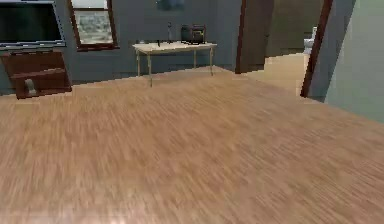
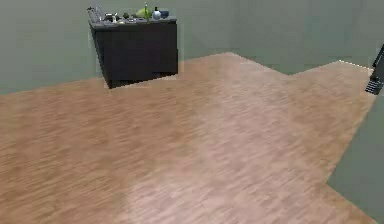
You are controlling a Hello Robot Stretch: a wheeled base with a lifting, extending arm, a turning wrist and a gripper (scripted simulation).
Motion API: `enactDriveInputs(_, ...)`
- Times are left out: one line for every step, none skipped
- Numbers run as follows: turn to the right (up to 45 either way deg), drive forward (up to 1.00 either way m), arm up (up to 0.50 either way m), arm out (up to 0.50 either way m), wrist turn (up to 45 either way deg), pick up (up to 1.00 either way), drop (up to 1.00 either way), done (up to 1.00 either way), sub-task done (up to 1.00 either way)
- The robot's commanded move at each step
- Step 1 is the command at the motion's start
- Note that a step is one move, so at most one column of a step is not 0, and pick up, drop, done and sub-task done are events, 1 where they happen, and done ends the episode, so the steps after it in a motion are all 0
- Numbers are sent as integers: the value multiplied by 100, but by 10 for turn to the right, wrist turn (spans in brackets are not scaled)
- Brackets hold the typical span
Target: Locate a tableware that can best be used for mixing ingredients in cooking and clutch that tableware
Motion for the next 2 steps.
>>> enactDriveInputs(270,0,0,0,0,0,0,0,0)
enactDriveInputs(0,25,0,0,0,0,0,0,0)
